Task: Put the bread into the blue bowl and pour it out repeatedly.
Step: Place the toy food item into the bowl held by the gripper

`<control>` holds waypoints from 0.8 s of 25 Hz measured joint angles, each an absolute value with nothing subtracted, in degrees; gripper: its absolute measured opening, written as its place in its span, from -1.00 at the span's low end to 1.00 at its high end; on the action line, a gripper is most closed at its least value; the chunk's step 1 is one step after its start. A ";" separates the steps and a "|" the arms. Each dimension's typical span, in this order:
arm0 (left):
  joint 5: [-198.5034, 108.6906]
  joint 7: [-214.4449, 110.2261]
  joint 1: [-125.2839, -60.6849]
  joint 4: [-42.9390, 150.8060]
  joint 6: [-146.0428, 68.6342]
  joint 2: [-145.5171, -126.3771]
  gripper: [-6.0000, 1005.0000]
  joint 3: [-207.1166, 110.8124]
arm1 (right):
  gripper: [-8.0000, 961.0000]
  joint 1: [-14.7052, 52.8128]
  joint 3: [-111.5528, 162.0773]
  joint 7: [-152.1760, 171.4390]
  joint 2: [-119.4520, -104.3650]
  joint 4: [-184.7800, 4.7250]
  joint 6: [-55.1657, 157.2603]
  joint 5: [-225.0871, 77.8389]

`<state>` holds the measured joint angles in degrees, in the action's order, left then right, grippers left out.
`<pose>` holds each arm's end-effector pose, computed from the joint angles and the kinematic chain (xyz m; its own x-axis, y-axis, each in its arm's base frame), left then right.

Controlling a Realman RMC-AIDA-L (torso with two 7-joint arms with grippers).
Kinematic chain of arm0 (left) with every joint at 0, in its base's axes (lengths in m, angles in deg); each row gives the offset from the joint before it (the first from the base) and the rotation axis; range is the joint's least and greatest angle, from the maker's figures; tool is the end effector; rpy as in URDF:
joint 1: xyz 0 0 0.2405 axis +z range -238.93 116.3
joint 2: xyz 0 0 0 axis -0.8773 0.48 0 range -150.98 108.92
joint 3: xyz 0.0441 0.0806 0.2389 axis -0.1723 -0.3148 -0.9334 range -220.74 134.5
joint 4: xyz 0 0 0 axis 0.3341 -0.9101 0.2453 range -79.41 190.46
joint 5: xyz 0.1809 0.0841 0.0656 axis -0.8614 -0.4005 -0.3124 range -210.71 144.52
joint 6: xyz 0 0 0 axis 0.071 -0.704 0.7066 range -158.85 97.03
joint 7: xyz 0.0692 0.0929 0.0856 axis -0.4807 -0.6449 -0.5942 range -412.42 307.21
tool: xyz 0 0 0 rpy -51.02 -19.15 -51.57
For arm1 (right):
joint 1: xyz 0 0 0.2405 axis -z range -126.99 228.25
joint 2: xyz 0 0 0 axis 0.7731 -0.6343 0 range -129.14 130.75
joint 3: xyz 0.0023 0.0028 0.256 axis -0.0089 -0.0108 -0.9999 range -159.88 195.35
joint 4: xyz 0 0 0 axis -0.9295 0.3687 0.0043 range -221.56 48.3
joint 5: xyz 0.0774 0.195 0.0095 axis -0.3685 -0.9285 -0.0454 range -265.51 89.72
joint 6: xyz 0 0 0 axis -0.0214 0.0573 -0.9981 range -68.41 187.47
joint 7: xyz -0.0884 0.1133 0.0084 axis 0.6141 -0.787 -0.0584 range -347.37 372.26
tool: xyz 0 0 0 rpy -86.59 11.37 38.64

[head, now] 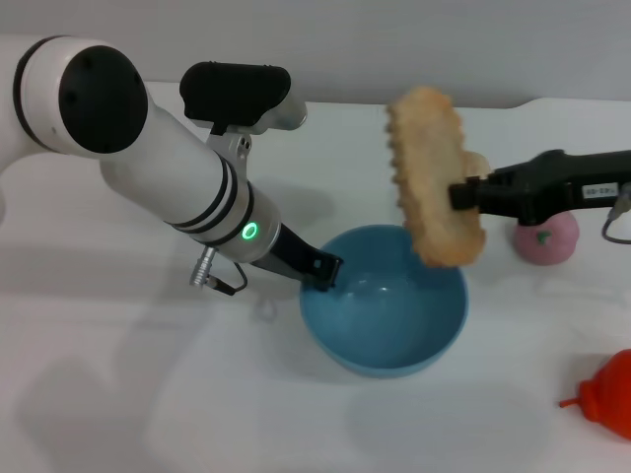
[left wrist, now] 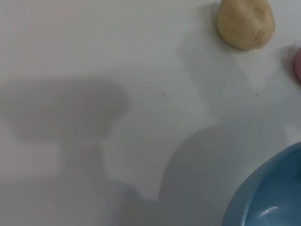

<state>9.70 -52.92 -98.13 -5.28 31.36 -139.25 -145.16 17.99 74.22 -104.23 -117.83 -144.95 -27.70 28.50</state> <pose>-0.1818 0.3531 -0.0937 0.4571 0.8887 0.0343 0.8162 -0.4039 -0.4130 0.1977 0.3606 0.0160 0.7582 -0.5611 -0.3321 -0.6117 -0.7885 -0.0641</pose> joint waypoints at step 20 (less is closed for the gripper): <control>16.37 -55.72 -98.32 -5.55 30.33 -139.09 -0.99 -145.43 | -0.41 19.91 90.54 -96.86 -117.97 -144.09 -18.76 28.22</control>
